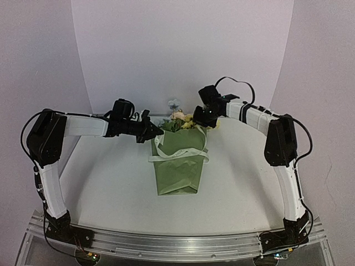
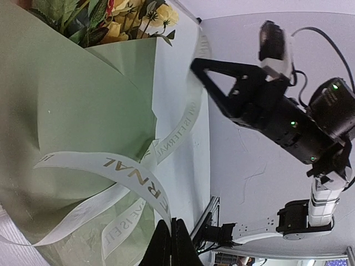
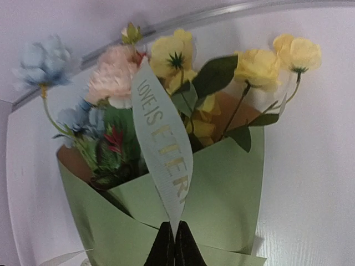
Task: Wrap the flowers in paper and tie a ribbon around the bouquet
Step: Cross the ribbon over the folded bouquet.
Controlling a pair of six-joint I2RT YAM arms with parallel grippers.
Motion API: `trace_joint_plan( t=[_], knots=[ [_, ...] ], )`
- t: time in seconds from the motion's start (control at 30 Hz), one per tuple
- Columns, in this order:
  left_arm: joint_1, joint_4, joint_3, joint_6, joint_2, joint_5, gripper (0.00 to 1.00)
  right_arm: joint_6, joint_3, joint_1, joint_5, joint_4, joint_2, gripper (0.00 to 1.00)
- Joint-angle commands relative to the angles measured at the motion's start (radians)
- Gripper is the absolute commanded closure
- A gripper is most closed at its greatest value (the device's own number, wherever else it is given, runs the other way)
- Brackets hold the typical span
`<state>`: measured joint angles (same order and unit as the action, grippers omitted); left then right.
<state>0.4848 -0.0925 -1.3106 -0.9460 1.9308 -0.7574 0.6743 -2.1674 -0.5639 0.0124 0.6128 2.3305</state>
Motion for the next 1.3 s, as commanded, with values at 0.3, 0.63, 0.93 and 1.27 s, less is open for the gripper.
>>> trace_joint_plan(
  t=[0.3,0.63,0.93,1.27],
  knots=[
    [-0.003,0.167,-0.031,0.075,0.023,0.156,1.00,-0.035,0.020,-0.016,0.089,-0.004,-0.049,0.90],
    [-0.022,0.100,0.110,0.078,-0.108,0.395,1.00,0.016,0.005,-0.035,0.151,-0.002,-0.125,0.99],
    [0.050,-0.123,0.271,0.194,-0.202,0.335,1.00,-0.234,0.130,-0.086,0.303,-0.004,-0.180,0.68],
    [0.142,-0.192,0.433,0.217,-0.267,0.382,1.00,-0.391,0.121,-0.169,0.383,-0.004,-0.110,0.58]
  ],
)
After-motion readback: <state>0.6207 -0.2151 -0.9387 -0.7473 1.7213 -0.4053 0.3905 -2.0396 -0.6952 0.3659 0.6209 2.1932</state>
